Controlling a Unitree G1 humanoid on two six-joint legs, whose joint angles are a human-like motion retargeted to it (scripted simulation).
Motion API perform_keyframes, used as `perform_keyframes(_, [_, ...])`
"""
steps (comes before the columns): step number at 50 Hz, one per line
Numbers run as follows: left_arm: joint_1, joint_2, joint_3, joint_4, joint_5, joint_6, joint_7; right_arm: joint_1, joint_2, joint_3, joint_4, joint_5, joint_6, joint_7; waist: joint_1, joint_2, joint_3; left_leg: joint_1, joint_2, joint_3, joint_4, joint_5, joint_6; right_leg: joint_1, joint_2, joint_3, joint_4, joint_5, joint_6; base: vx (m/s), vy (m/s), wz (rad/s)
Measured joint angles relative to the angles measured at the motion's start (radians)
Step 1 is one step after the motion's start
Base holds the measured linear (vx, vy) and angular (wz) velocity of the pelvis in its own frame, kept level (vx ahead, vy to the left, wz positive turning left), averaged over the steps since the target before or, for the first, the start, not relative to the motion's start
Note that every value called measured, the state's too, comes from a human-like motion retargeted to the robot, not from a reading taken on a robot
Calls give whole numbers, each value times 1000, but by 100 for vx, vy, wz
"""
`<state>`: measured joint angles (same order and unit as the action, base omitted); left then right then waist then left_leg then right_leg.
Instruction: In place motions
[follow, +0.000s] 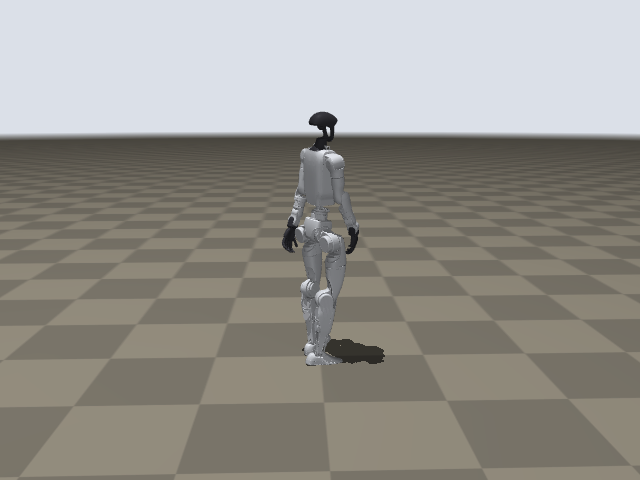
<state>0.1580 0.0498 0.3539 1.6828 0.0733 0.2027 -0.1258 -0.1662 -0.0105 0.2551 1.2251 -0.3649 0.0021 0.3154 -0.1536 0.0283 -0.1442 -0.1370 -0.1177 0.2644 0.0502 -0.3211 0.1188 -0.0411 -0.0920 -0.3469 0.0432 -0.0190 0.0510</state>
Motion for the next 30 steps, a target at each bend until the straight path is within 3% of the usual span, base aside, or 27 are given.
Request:
perform_keyframes(8, [-269, 16, -121, -123, 19, -16, -23, 97, -104, -154, 336, -56, 97, -70, 6, -4, 6, 4, 4, 14, 0, -4, 0, -4, 2, 8, 0, 5, 1, -5, 0, -13])
perform_keyframes(17, [-404, 17, -183, -319, 11, -67, -20, 241, -210, -298, 439, -41, 128, -145, 12, -4, 11, 5, 7, 28, 1, -12, -1, -12, -2, 10, 2, 6, 6, 0, 1, -11])
perform_keyframes(23, [-390, 21, -218, -364, 50, -84, -21, 256, -221, -308, 471, -24, 140, -163, 23, -2, 16, 10, 8, 34, 3, -15, -3, -10, -5, 7, 4, 4, 7, 0, 0, 0])
perform_keyframes(30, [-301, 1, -193, -228, 94, -77, -48, 189, -152, -238, 412, -18, 129, -130, 37, 1, 15, 5, 1, 14, 5, -10, 0, -1, -10, -12, 5, -3, 5, 0, 1, 20])
